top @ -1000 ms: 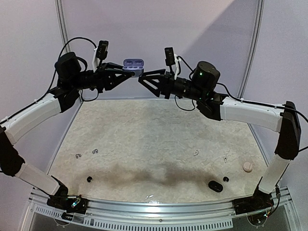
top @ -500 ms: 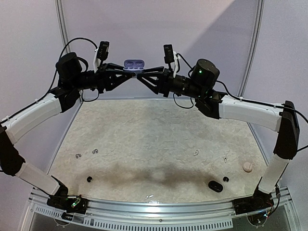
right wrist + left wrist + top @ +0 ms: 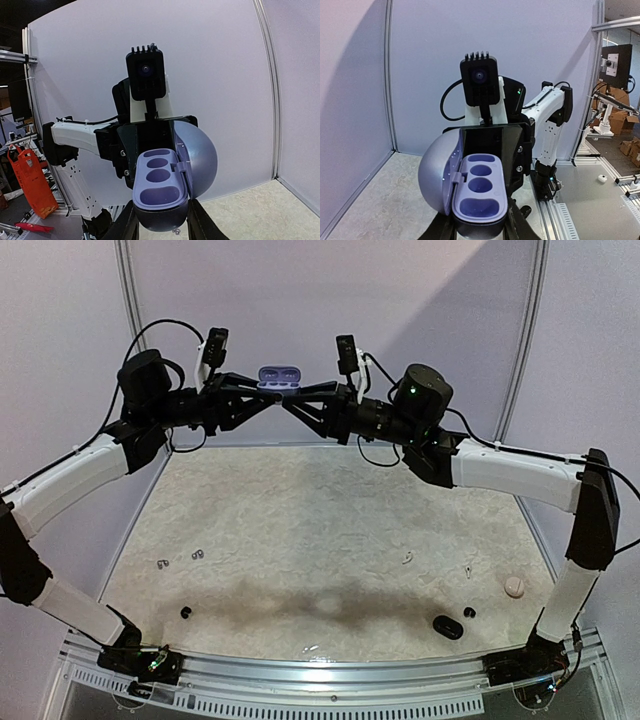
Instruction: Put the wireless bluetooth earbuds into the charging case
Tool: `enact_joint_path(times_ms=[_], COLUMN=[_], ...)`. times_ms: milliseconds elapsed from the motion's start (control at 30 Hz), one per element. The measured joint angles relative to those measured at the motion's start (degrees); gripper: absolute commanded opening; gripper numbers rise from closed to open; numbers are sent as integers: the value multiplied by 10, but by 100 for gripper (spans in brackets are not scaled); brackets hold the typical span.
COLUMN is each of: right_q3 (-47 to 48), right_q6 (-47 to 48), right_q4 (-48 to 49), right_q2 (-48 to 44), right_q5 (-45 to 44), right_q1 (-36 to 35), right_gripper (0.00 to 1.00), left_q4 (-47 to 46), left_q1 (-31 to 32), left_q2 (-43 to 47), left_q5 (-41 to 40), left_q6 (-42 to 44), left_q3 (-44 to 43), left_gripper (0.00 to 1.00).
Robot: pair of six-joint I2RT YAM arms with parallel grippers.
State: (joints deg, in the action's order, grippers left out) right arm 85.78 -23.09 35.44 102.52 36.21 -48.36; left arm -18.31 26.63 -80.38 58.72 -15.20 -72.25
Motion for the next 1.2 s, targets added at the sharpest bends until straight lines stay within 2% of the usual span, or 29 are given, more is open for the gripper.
enact_joint_path(times_ms=[167,700,800,900,967,1033,1200], right_q3=[0,1,-1,-7,-12,-15,-23], right_q6=[0,5,9,14,18,23,27], right_q4=[2,0,2,5,9,11,13], right_q2=[0,1,1,1,1,1,0], right_q5=[0,6,6,5,4,1,-14], right_q1=[0,0,0,0,0,0,-2], right_gripper=[31,4,1,0,0,0,0], left_q4=[2,15,18,28,34,40,50], left_q1=[0,0,0,0,0,0,2], left_q2=[0,0,0,0,0,0,0], left_q5=[2,5,9,10,11,10,16], left_q6=[7,26,33,43,48,54,65], left_q3=[0,0,0,0,0,0,0], left_gripper=[0,0,19,30,31,37,66])
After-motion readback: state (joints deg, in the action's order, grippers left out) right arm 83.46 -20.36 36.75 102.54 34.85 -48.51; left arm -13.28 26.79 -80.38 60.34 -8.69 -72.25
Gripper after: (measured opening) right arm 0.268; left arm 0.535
